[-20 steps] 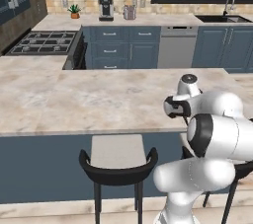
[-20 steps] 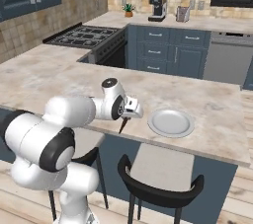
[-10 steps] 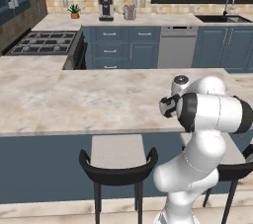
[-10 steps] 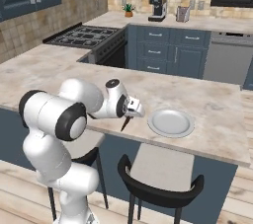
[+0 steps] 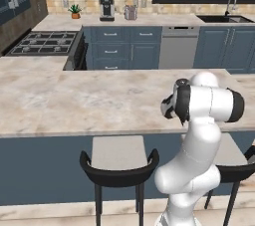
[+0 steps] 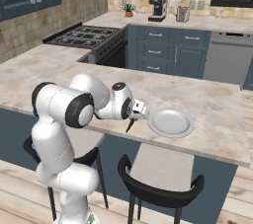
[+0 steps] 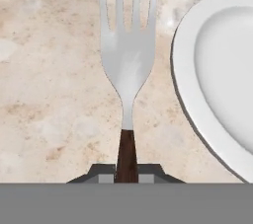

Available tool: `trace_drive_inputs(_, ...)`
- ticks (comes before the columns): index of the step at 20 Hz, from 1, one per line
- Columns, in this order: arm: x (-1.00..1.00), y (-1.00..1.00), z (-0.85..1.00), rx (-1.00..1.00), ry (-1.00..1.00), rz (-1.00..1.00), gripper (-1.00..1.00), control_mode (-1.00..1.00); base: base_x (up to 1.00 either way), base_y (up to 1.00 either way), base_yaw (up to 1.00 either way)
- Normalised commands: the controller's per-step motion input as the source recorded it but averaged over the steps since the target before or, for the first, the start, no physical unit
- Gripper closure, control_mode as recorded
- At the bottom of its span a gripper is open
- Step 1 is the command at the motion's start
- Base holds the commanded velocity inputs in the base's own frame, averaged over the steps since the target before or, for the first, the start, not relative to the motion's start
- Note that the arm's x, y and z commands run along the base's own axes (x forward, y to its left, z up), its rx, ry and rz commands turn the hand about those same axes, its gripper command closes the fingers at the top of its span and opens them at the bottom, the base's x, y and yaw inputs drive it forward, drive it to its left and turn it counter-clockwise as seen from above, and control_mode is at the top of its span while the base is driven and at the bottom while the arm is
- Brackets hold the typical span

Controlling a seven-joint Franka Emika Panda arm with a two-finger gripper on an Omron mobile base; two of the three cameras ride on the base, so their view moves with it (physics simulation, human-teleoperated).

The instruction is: Take the fork and place it on the left side of the plate. Then take the spoon and place it on the right side of the plate. Make sure they're directly next to the plate.

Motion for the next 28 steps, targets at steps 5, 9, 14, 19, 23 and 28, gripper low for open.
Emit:
trace_drive_inputs(5,0.33,-0.09,-0.19,0.01,0.09,0.02,1.0,-1.0,0.0,0.0,0.0)
trace_drive_inputs(9,0.32,-0.06,-0.2,0.01,0.1,0.03,1.0,-1.0,0.0,0.0,0.0)
trace_drive_inputs(14,0.31,-0.07,-0.24,0.0,0.09,0.03,1.0,-1.0,0.0,0.0,0.0)
trace_drive_inputs(19,0.26,-0.07,-0.26,0.01,0.03,0.01,1.0,-1.0,0.0,0.0,0.0)
trace_drive_inputs(23,0.13,0.0,-0.36,0.0,0.0,0.0,-1.0,-1.0,0.0,0.0,0.0)
trace_drive_inputs(28,-0.16,0.0,0.02,0.0,-0.05,0.0,-1.0,-1.0,0.0,0.0,0.0)
